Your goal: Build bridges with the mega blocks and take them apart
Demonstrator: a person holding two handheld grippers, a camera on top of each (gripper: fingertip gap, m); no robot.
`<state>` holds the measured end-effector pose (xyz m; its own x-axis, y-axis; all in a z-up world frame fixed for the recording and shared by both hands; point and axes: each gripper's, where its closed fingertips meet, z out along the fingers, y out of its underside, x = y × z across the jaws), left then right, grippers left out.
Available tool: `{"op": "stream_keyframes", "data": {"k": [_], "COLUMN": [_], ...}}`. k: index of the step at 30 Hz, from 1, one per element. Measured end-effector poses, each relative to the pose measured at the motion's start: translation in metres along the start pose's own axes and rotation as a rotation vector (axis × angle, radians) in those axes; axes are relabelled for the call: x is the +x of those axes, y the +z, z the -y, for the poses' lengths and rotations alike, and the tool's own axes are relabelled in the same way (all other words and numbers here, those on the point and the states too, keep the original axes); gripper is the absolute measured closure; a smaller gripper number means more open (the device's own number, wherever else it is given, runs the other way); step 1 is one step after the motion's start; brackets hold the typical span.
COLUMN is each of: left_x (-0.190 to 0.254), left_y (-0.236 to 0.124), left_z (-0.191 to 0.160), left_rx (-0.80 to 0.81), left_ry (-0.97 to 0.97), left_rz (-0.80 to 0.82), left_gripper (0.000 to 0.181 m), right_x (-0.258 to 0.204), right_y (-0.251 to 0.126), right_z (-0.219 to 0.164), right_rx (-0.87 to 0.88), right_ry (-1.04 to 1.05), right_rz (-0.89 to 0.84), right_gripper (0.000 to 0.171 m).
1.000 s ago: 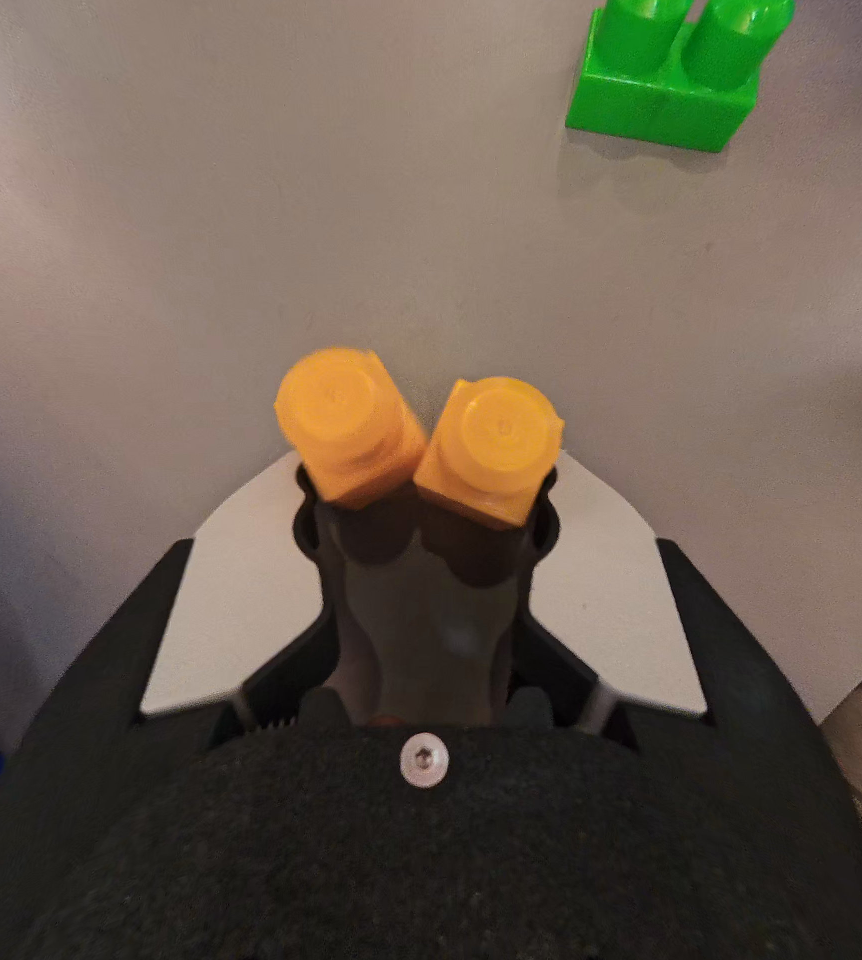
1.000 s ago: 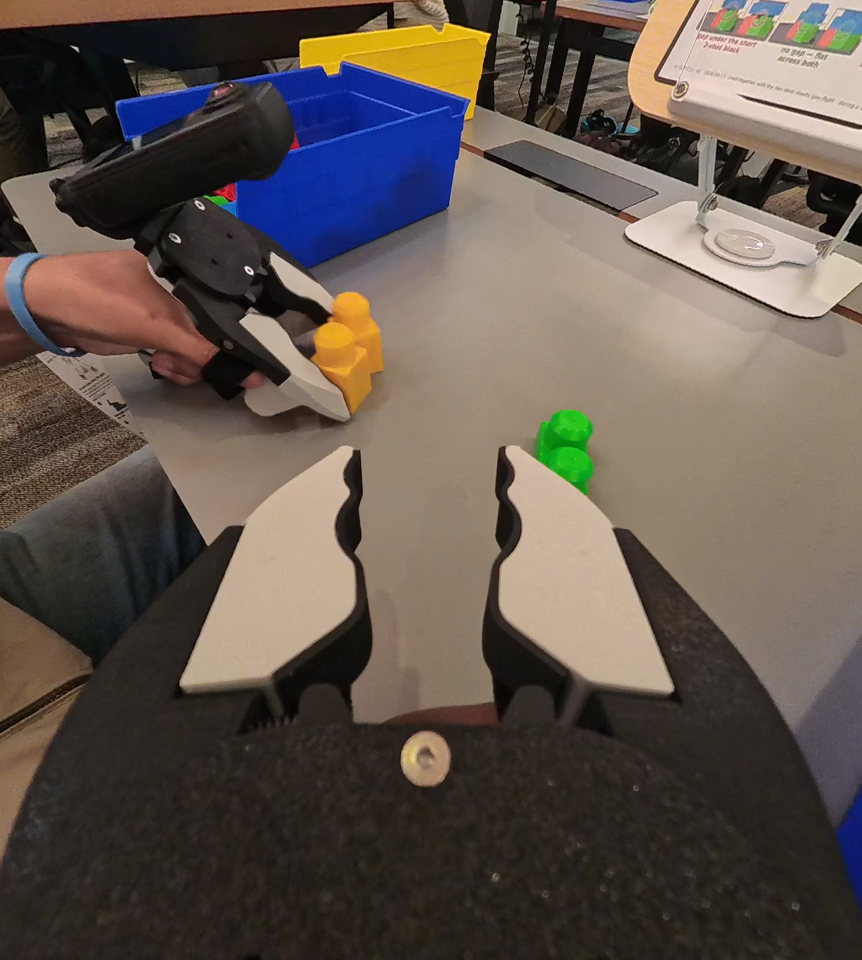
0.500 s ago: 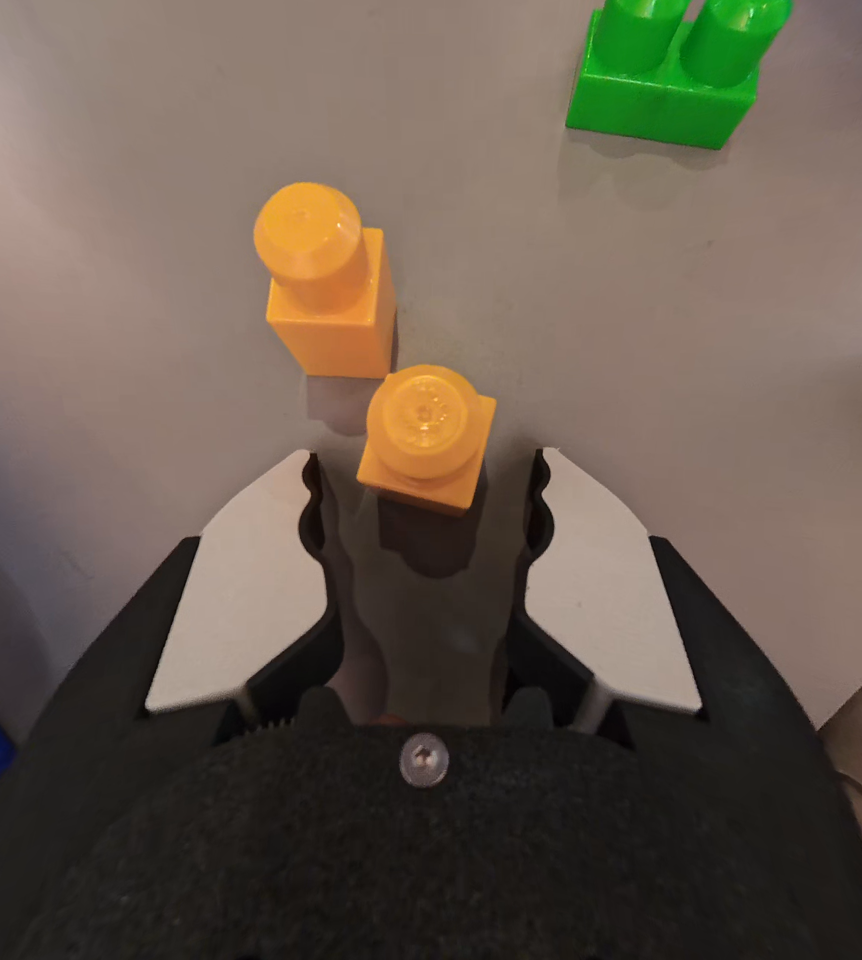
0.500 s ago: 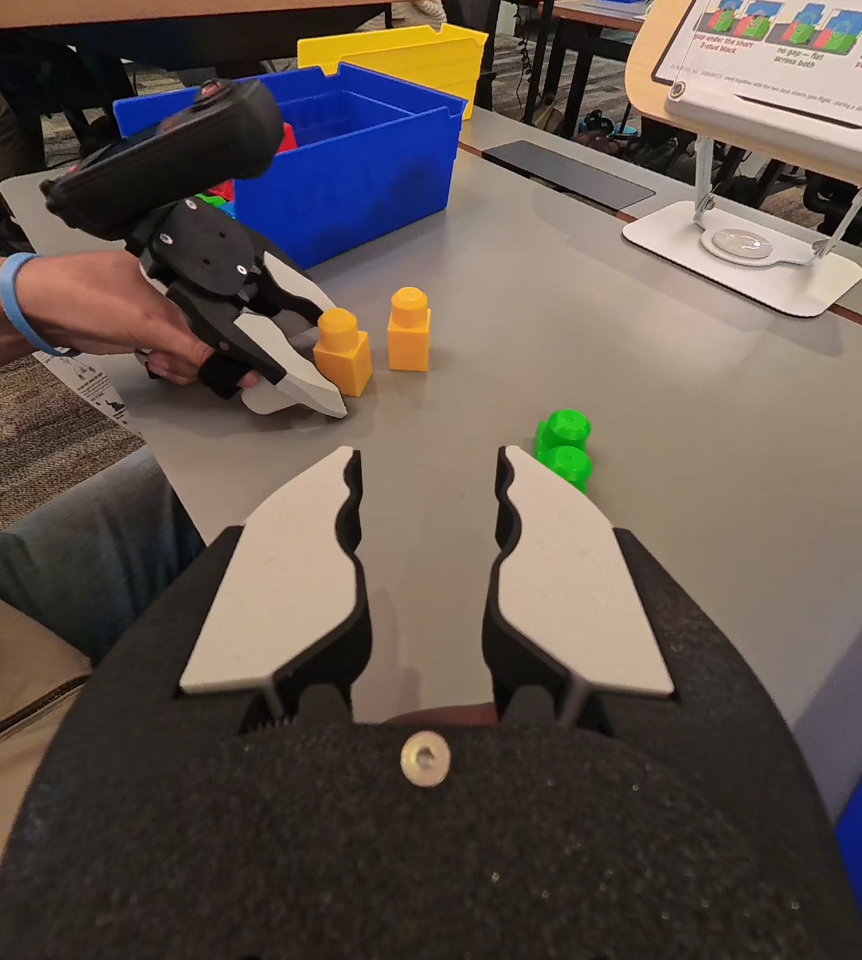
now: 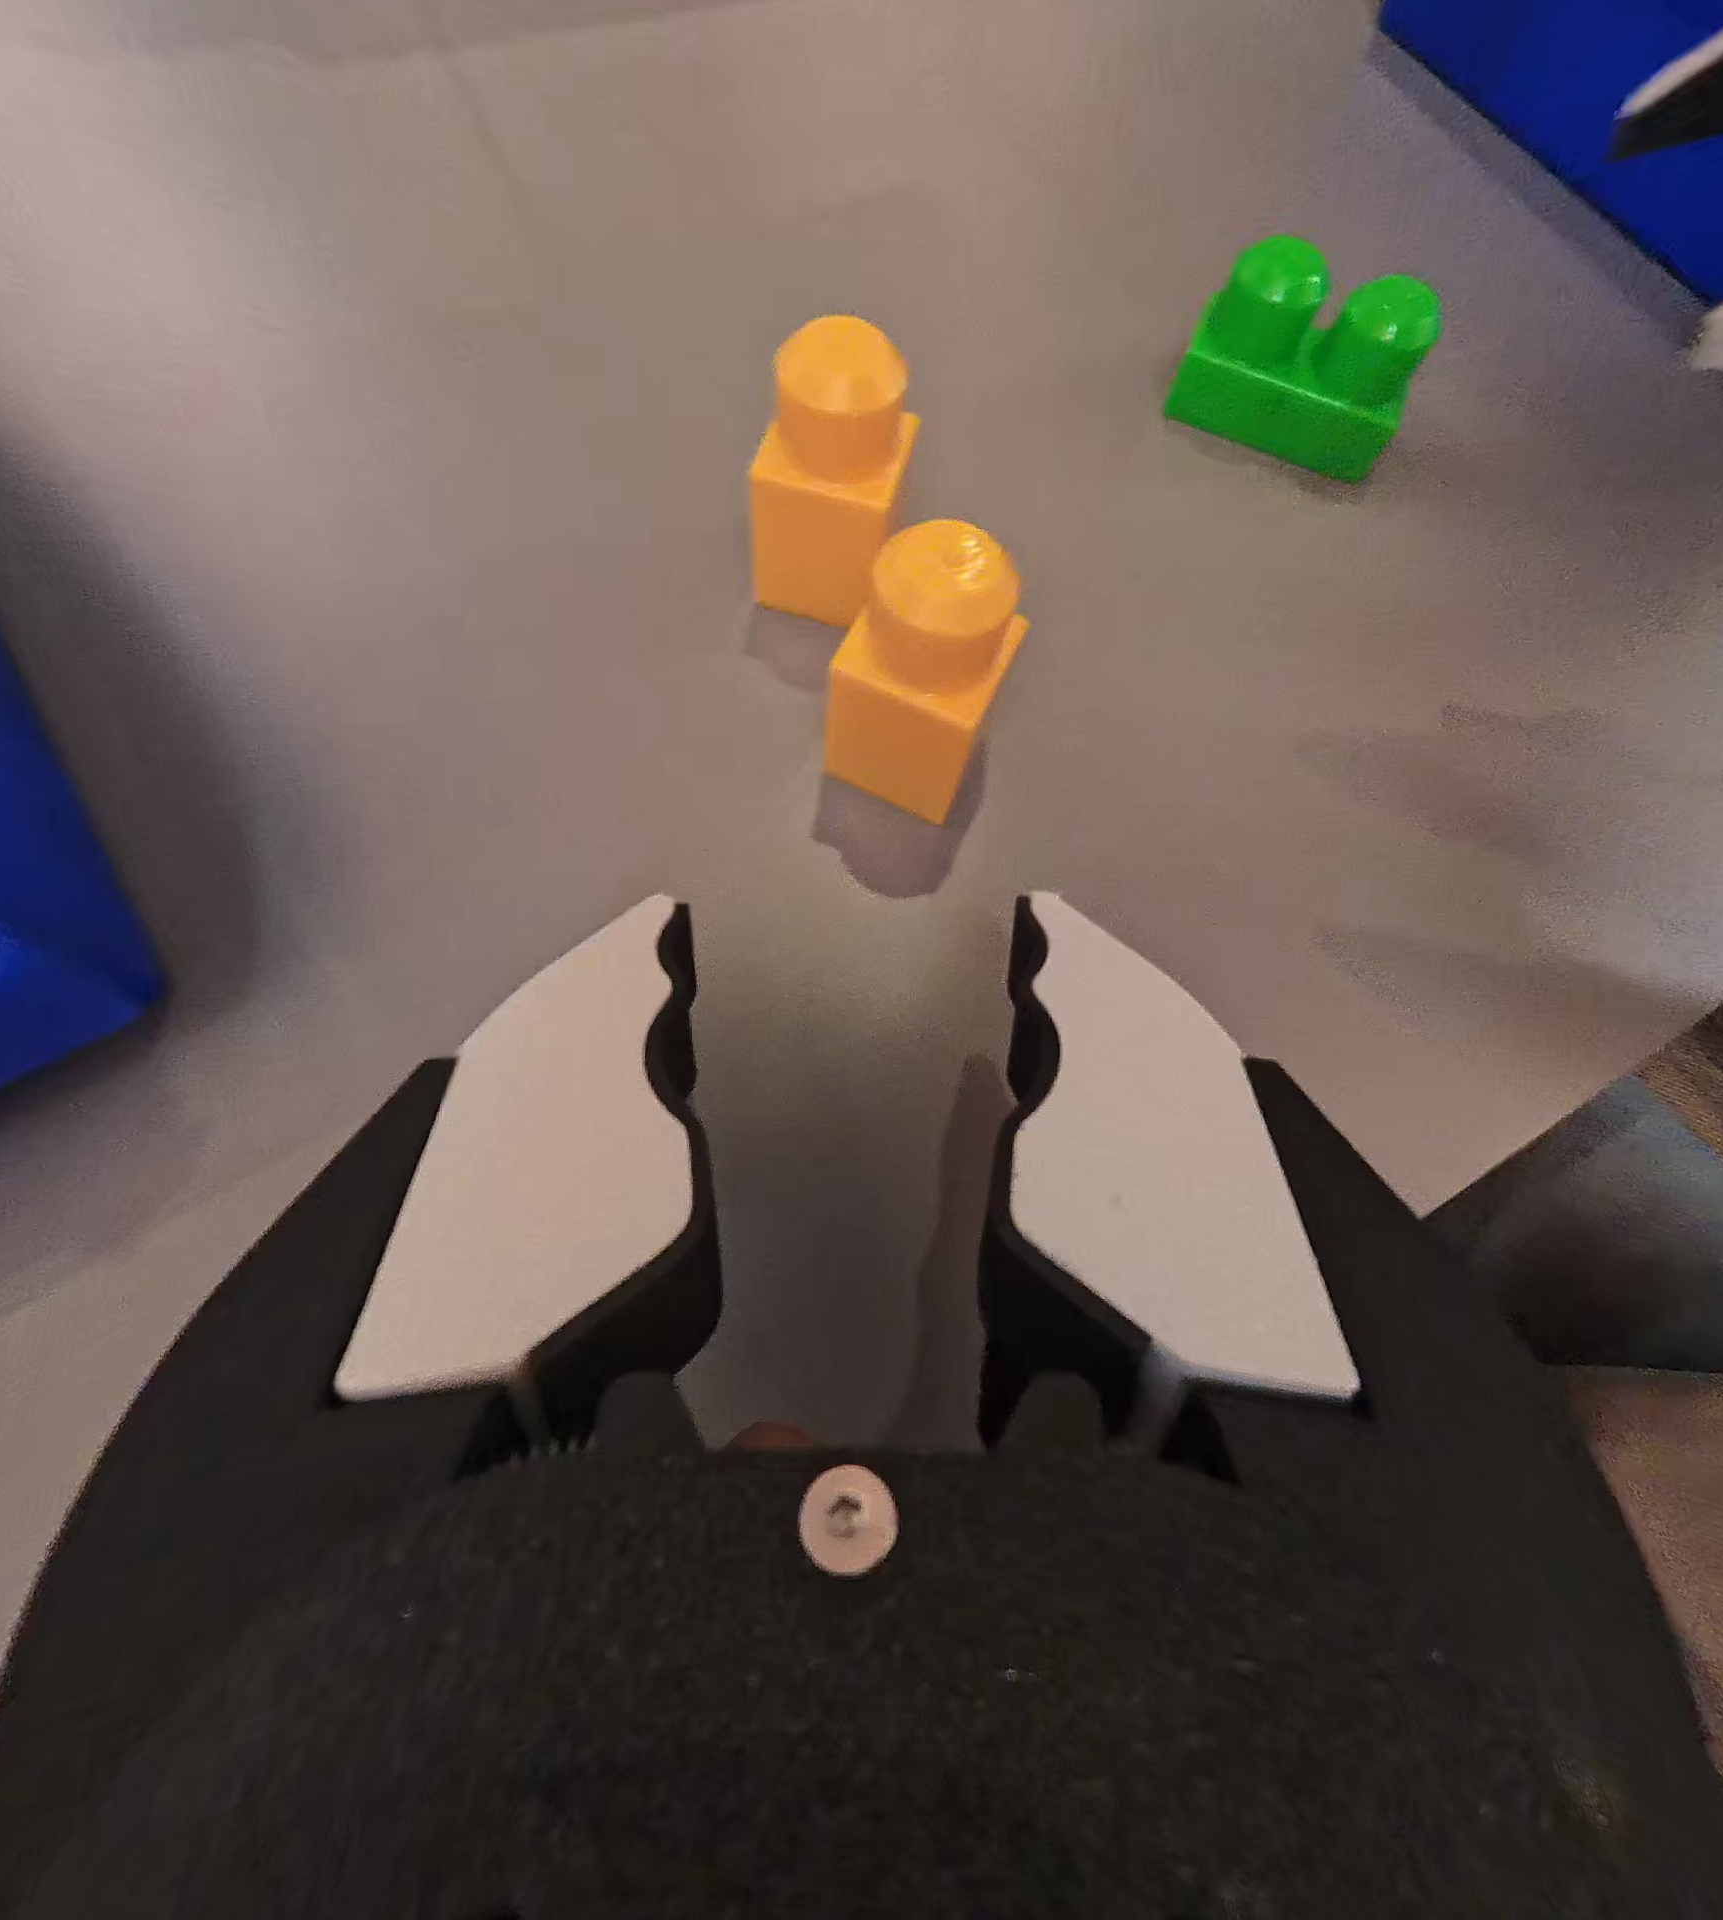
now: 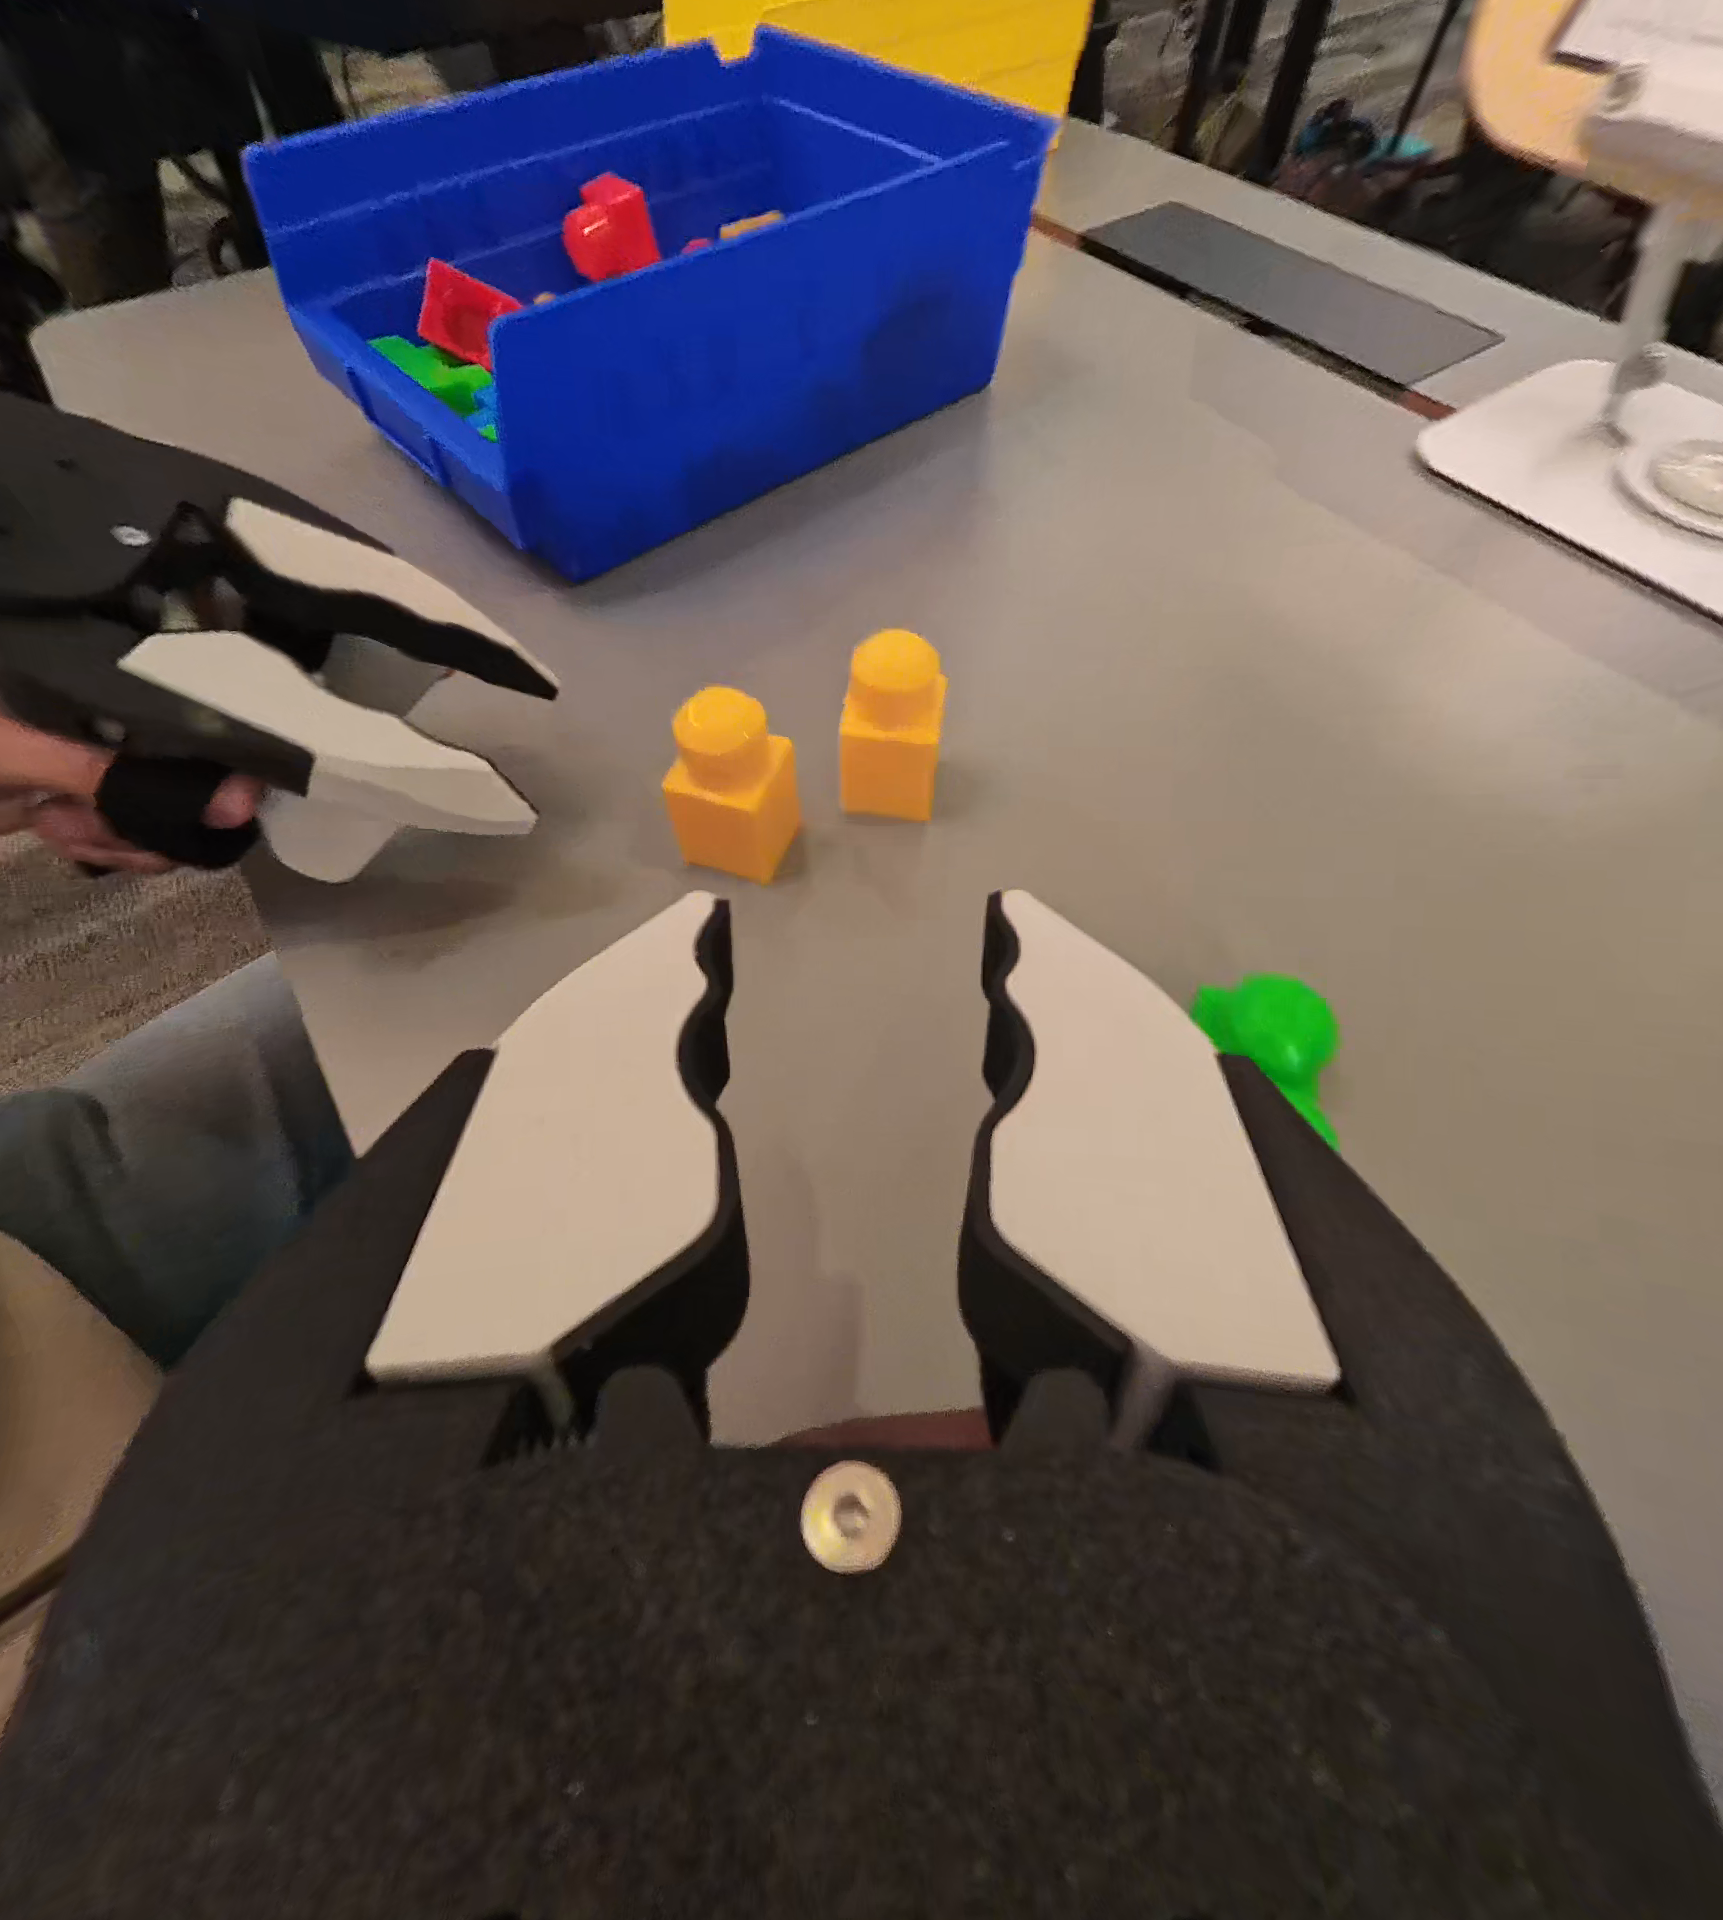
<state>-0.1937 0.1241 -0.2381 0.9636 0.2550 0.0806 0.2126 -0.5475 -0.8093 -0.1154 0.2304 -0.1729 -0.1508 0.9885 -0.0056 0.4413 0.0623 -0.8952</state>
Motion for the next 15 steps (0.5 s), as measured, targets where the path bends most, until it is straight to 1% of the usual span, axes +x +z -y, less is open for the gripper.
{"op": "stream_keyframes", "data": {"k": [3, 5, 7, 10, 13, 15], "left_x": [-0.007, -0.011, -0.009, -0.007, -0.005, -0.002], "left_y": [-0.009, -0.012, -0.015, -0.016, -0.014, -0.013], "left_z": [-0.003, -0.007, -0.007, -0.009, -0.011, -0.012], "left_rx": [0.029, 0.039, 0.059, 0.053, 0.041, 0.042], "left_ry": [-0.019, -0.039, -0.051, -0.046, -0.026, -0.022], "left_rz": [0.011, 0.013, -0.014, -0.027, -0.026, -0.04], "left_gripper": [0.126, 0.128, 0.128, 0.129, 0.129, 0.129], "right_x": [-0.005, 0.002, 0.01, 0.016, 0.016, 0.017], "right_y": [0.047, 0.07, 0.089, 0.109, 0.121, 0.127], "right_z": [0.005, 0.009, 0.01, 0.003, 0.001, -0.001], "right_rx": [-0.088, -0.114, -0.141, -0.204, -0.204, -0.214], "right_ry": [-0.071, -0.095, -0.086, -0.055, -0.032, -0.042], "right_rz": [-0.003, -0.045, -0.052, -0.027, -0.003, -0.015], "right_gripper": [0.123, 0.13, 0.136, 0.137, 0.132, 0.132]}}
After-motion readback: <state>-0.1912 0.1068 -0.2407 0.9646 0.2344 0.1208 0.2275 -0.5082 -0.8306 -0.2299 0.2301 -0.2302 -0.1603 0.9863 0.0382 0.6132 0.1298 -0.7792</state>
